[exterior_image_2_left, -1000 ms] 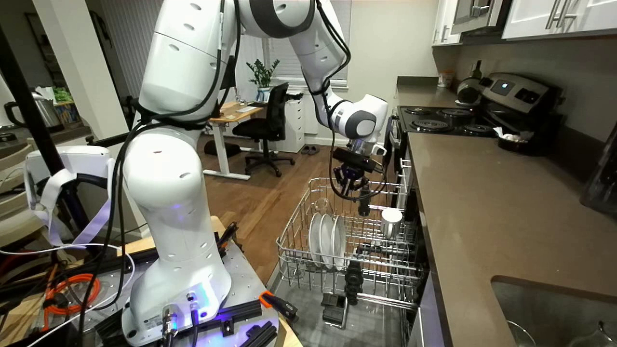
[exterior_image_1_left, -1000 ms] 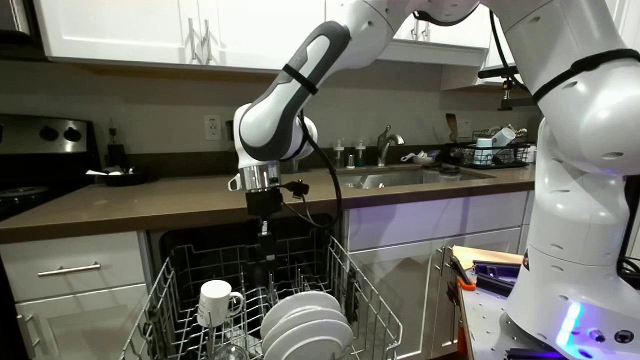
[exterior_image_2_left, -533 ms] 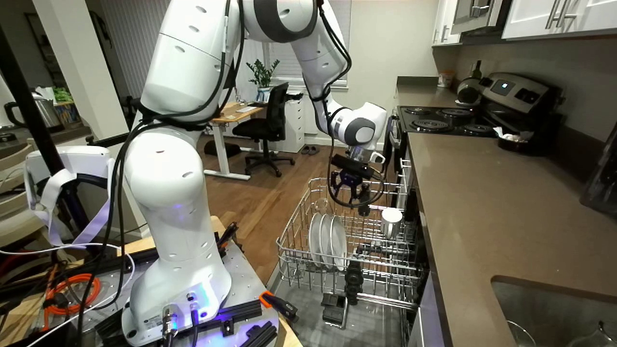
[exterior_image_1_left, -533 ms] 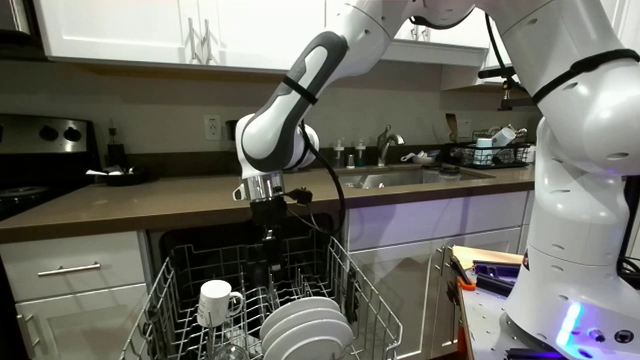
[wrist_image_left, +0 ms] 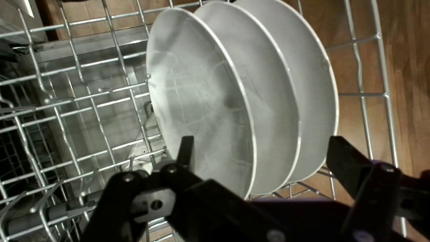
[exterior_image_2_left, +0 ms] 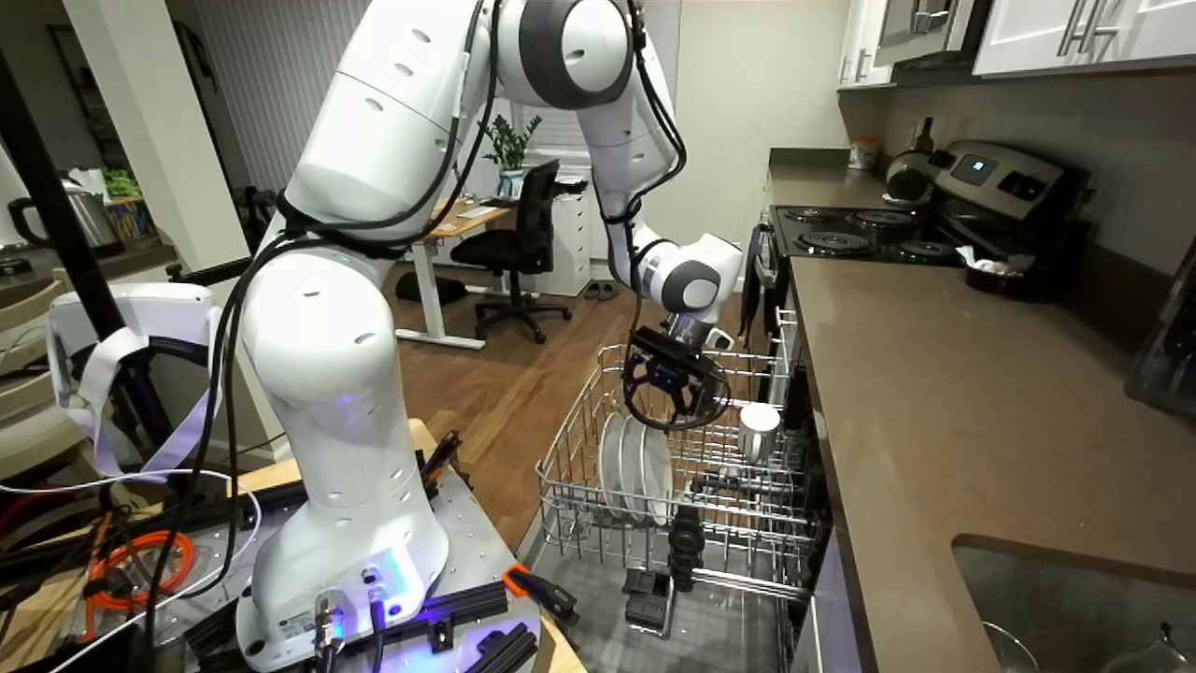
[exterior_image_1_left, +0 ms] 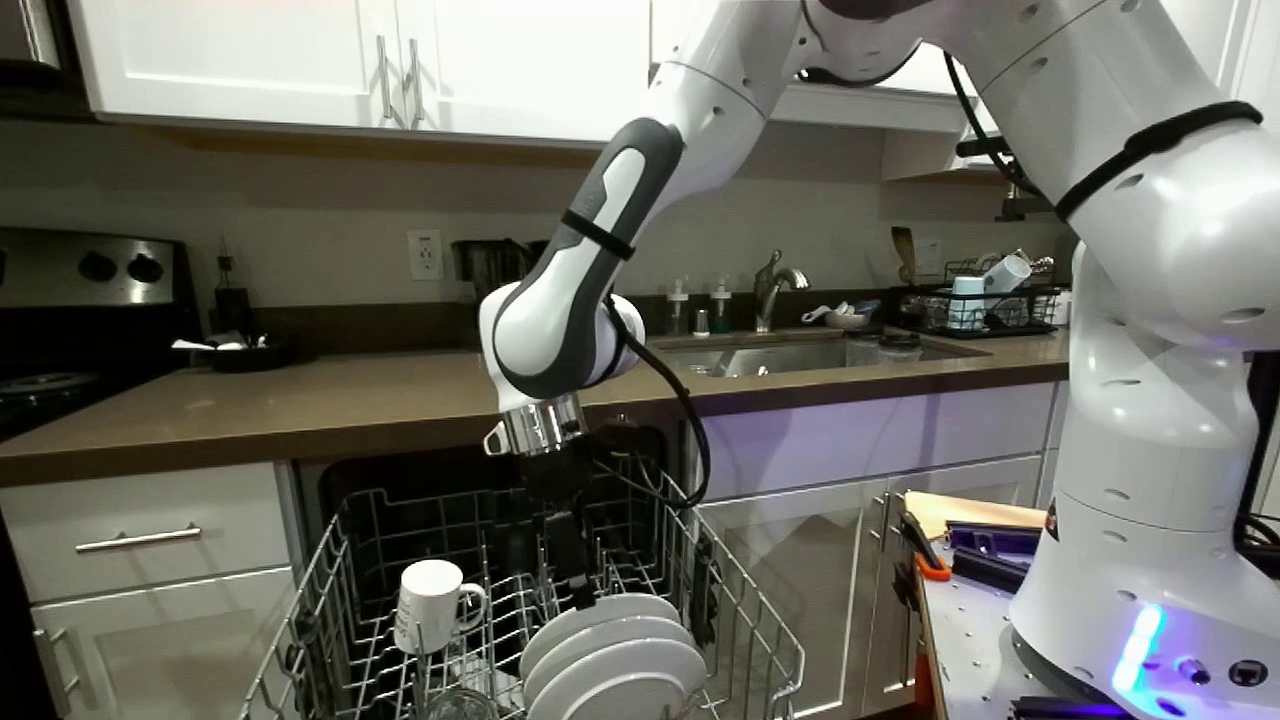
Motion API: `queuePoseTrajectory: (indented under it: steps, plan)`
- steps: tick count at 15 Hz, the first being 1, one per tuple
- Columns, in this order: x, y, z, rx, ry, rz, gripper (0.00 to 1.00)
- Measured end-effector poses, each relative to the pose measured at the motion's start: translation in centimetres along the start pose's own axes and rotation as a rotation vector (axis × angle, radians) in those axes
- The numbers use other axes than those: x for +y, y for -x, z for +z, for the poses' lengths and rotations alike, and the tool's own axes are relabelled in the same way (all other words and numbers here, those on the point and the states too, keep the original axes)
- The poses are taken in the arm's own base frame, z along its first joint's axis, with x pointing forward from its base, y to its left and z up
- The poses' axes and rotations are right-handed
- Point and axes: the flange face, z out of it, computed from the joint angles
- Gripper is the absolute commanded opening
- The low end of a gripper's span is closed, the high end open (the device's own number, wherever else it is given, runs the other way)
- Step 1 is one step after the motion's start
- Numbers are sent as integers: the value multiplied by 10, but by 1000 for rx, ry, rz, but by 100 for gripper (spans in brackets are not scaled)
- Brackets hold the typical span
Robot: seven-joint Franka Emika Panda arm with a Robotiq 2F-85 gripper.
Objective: Remove the plate from the dishwasher and put it on the counter top
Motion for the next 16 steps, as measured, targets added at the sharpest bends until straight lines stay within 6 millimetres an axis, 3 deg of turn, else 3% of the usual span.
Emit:
queuePoseTrajectory:
  steps: [1, 6, 7, 8, 9, 12, 16]
  plan:
    - [1, 0, 5, -8, -1, -2, 75]
    - [3, 2, 20, -32, -9, 0, 44]
    - [1, 1, 19, -32, -8, -3, 43]
    - [-1, 0, 18, -31, -6, -8, 50]
    - [-4, -1, 18, -32, -5, -13, 49]
    - [-9, -3, 17, -33, -1, -23, 67]
    - [-1, -1, 17, -35, 7, -14, 82]
